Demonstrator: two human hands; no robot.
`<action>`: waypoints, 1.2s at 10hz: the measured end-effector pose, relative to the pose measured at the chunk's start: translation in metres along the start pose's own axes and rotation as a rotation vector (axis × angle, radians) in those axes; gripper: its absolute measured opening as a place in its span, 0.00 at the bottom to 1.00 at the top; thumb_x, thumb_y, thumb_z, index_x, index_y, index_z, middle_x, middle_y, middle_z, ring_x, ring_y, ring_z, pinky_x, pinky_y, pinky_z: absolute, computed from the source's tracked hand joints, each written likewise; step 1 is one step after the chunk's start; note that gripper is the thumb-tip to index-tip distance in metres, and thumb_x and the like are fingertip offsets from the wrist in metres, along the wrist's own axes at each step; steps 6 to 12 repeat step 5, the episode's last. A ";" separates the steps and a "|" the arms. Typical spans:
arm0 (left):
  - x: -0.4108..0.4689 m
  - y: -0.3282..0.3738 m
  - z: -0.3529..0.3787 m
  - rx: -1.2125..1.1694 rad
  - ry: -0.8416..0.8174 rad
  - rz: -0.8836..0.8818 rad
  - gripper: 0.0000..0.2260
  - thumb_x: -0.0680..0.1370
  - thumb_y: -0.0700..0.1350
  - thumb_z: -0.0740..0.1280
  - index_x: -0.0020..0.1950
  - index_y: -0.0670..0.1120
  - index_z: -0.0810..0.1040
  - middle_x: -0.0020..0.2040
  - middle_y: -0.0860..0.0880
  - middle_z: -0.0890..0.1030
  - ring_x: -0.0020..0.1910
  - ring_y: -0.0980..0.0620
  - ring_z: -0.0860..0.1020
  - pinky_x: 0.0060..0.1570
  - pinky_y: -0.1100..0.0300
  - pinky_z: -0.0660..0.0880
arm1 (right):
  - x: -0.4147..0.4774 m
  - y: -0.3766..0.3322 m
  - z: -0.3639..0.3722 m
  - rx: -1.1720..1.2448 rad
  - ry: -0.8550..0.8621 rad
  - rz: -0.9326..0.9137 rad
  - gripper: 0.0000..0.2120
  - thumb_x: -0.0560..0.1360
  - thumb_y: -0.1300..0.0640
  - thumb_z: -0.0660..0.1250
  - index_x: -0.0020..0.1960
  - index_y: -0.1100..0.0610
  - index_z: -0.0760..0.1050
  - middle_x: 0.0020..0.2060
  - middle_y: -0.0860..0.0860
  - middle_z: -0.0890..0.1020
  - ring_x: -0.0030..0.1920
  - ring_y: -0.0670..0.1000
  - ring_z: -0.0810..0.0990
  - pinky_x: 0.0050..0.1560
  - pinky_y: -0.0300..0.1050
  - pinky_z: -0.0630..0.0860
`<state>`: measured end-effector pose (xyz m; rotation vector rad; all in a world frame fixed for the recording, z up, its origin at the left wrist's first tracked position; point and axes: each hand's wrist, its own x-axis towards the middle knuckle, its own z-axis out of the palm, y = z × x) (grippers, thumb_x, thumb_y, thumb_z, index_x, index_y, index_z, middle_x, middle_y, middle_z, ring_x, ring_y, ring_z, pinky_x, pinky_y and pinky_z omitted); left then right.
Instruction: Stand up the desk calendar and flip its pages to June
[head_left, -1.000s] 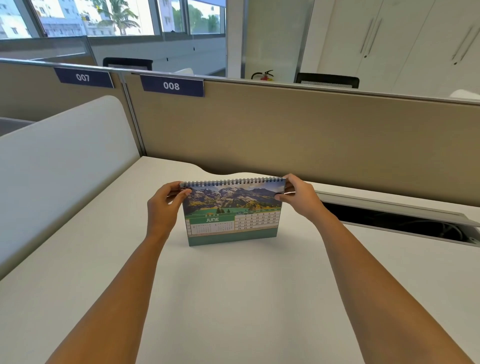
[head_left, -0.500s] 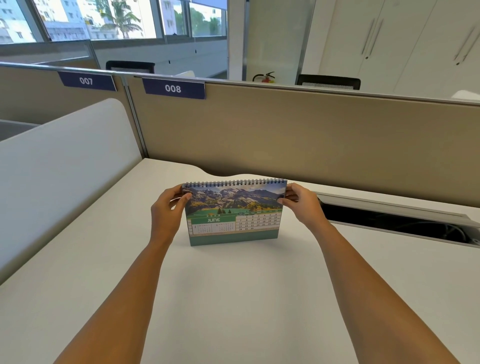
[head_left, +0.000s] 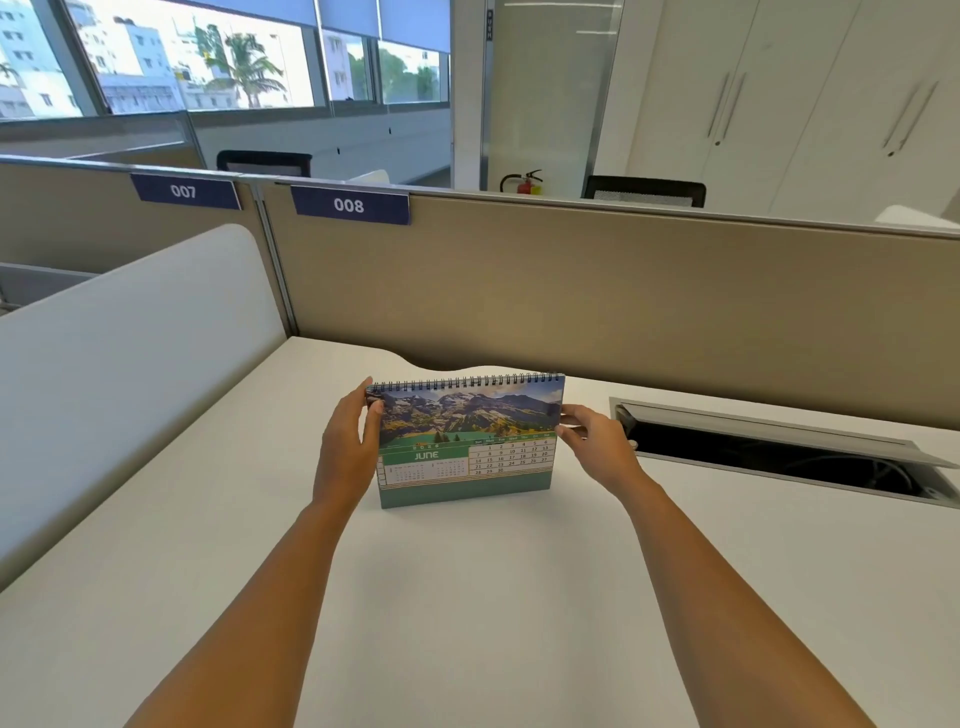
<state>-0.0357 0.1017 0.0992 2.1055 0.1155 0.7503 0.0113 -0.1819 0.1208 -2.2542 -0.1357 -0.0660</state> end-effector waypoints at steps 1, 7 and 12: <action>-0.002 0.000 0.002 0.121 -0.026 0.015 0.23 0.80 0.52 0.54 0.74 0.48 0.57 0.73 0.45 0.66 0.69 0.47 0.66 0.60 0.56 0.70 | -0.007 0.002 -0.002 -0.001 -0.031 -0.015 0.16 0.77 0.59 0.62 0.65 0.57 0.71 0.60 0.56 0.79 0.57 0.54 0.78 0.55 0.45 0.73; 0.020 0.046 -0.016 0.425 0.002 0.252 0.27 0.80 0.54 0.48 0.76 0.46 0.46 0.78 0.47 0.49 0.76 0.53 0.45 0.73 0.58 0.45 | -0.059 0.000 -0.037 -0.070 0.095 -0.104 0.15 0.78 0.55 0.61 0.63 0.53 0.72 0.59 0.51 0.79 0.58 0.48 0.76 0.60 0.42 0.71; 0.020 0.046 -0.016 0.425 0.002 0.252 0.27 0.80 0.54 0.48 0.76 0.46 0.46 0.78 0.47 0.49 0.76 0.53 0.45 0.73 0.58 0.45 | -0.059 0.000 -0.037 -0.070 0.095 -0.104 0.15 0.78 0.55 0.61 0.63 0.53 0.72 0.59 0.51 0.79 0.58 0.48 0.76 0.60 0.42 0.71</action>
